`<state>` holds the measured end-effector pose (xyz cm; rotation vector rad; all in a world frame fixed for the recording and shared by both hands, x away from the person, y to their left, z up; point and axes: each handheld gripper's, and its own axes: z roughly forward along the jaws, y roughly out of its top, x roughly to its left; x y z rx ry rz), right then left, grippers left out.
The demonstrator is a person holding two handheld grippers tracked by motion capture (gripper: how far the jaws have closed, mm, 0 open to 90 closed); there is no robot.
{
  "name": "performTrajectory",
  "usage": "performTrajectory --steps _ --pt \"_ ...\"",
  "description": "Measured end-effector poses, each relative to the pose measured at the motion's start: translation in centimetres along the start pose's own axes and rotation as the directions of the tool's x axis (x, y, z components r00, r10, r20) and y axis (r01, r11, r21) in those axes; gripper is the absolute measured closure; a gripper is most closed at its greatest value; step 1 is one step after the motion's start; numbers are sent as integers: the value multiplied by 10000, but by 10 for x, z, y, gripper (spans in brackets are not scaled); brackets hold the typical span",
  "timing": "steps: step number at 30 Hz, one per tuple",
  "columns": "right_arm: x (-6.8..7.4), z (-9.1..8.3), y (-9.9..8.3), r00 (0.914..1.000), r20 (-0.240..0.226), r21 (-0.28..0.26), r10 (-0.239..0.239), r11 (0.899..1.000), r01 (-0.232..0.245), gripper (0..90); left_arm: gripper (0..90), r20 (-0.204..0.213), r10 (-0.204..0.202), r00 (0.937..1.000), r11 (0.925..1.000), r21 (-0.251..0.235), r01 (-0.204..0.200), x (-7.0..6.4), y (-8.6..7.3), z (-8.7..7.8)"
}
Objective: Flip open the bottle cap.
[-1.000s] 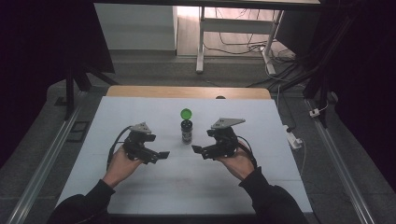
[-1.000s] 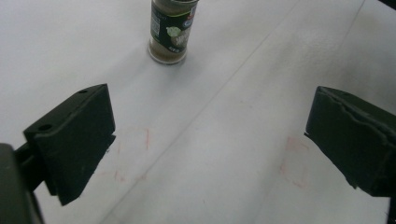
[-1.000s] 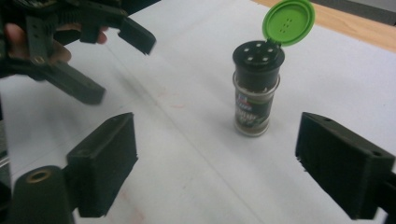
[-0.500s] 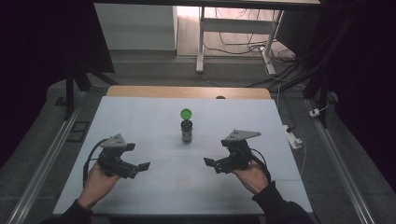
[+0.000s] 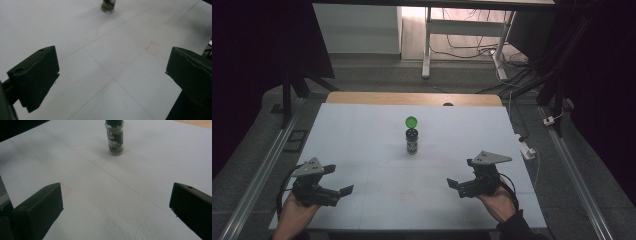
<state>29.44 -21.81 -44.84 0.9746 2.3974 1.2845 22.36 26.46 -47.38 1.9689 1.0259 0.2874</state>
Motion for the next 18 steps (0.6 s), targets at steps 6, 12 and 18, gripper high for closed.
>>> performTrajectory --steps 6,12,18 --pt "-4 -17 -19 9984 503 -5 252 9997 -252 0 0 -286 -211 9994 9998 66 213 0 -18 -15" --pt "-8 -32 -36 9933 949 59 663 9977 -672 0 0 -487 -472 9977 9987 185 481 0 -34 -25" --pt "-10 -44 -51 9875 1309 333 875 9951 -926 0 0 -776 -616 9951 9977 245 636 1 -44 -33"
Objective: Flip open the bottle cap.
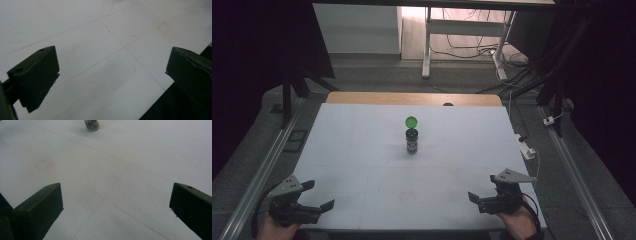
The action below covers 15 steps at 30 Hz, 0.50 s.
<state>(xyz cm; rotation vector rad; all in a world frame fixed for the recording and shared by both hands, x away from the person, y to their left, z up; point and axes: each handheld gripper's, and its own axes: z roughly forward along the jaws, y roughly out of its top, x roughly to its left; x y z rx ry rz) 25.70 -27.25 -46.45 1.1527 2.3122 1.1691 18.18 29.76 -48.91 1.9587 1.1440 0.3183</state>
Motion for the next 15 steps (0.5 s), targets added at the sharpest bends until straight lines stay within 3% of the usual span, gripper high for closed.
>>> performTrajectory --steps 9,15 --pt "-5 -11 -18 9995 217 744 223 9969 -239 0 0 -194 -234 9995 9996 171 237 3 -10 -7" --pt "-4 -12 -19 9994 277 772 212 9967 -233 0 0 -101 -255 9996 9993 257 257 4 -9 -6"
